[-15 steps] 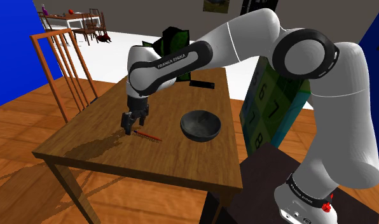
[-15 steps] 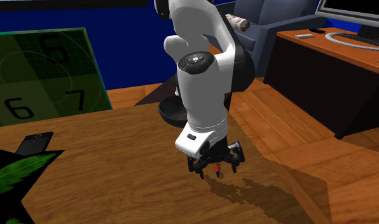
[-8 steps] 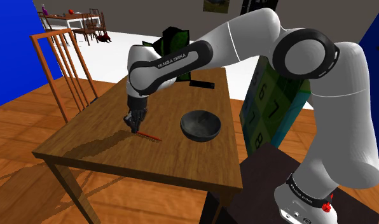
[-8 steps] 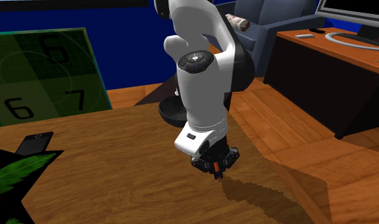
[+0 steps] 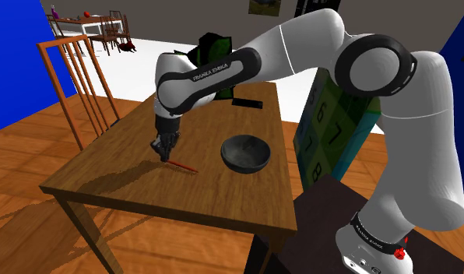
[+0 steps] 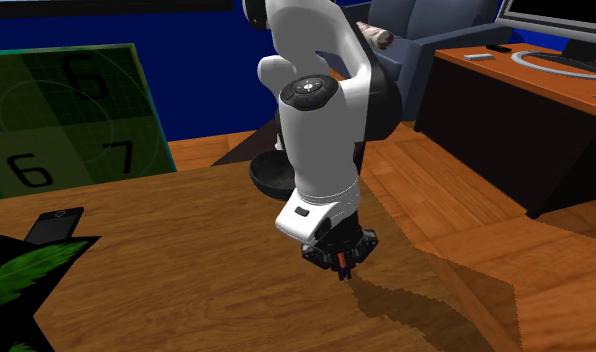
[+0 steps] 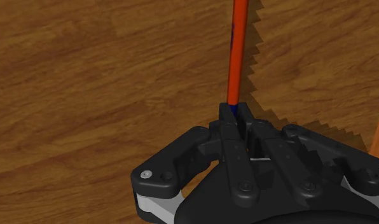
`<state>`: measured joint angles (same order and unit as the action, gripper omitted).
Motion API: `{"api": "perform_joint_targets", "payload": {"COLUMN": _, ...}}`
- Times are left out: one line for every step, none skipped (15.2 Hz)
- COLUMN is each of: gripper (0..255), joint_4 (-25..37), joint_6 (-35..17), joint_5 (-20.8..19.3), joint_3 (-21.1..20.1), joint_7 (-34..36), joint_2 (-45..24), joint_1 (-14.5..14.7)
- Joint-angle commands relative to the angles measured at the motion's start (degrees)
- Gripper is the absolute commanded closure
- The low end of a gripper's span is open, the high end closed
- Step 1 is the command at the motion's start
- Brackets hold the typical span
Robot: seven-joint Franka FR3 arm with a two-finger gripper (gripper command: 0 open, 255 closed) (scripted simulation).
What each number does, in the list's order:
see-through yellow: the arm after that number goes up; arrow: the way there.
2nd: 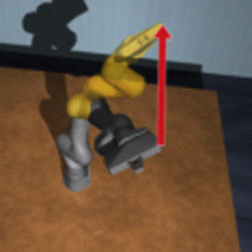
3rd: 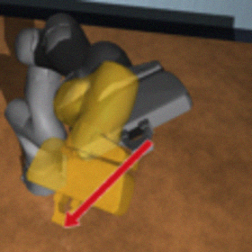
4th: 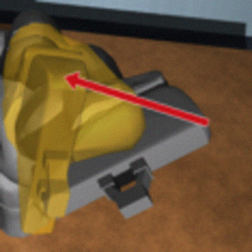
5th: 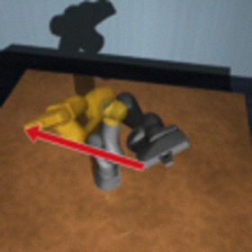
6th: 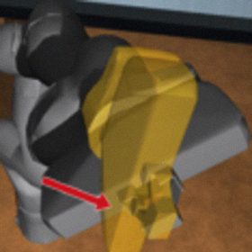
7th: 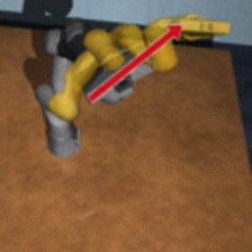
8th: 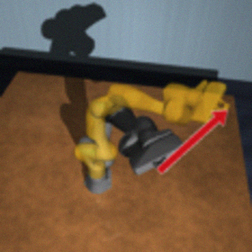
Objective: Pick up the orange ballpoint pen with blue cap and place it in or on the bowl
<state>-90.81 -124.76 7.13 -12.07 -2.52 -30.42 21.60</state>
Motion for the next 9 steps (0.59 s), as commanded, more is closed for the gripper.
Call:
{"api": "perform_joint_targets", "payload": {"gripper": 255, "joint_4": 0.3, "joint_6": 1.0, "joint_5": 0.0, "joint_3": 0.0, "joint_7": 0.1, "joint_2": 0.6, "joint_1": -0.1}}
{"api": "perform_joint_targets", "payload": {"gripper": 255, "joint_4": 0.6, "joint_6": 1.6, "joint_5": 0.0, "joint_3": 0.0, "joint_7": 0.2, "joint_2": 0.9, "joint_1": -0.1}}
{"api": "perform_joint_targets", "payload": {"gripper": 255, "joint_4": 0.9, "joint_6": 2.2, "joint_5": 0.1, "joint_3": -0.1, "joint_7": 0.2, "joint_2": 1.2, "joint_1": -0.1}}
{"api": "perform_joint_targets", "payload": {"gripper": 255, "joint_4": 1.3, "joint_6": 2.8, "joint_5": 0.1, "joint_3": -0.1, "joint_7": 0.3, "joint_2": 1.5, "joint_1": -0.1}}
{"api": "perform_joint_targets", "payload": {"gripper": 255, "joint_4": 1.6, "joint_6": 3.4, "joint_5": 0.1, "joint_3": -0.1, "joint_7": 0.4, "joint_2": 1.8, "joint_1": -0.2}}
{"api": "perform_joint_targets", "payload": {"gripper": 255, "joint_4": 2.0, "joint_6": 4.1, "joint_5": 0.1, "joint_3": -0.1, "joint_7": 0.5, "joint_2": 2.1, "joint_1": -0.2}}
{"api": "perform_joint_targets", "payload": {"gripper": 255, "joint_4": 2.4, "joint_6": 4.7, "joint_5": 0.1, "joint_3": -0.1, "joint_7": 0.6, "joint_2": 2.3, "joint_1": -0.2}}
{"api": "perform_joint_targets", "payload": {"gripper": 255, "joint_4": 2.8, "joint_6": 5.3, "joint_5": 0.1, "joint_3": -0.1, "joint_7": 0.7, "joint_2": 2.6, "joint_1": -0.2}}
{"api": "perform_joint_targets", "payload": {"gripper": 255, "joint_4": 3.2, "joint_6": 6.0, "joint_5": 0.1, "joint_3": -0.1, "joint_7": 0.8, "joint_2": 2.8, "joint_1": -0.2}}
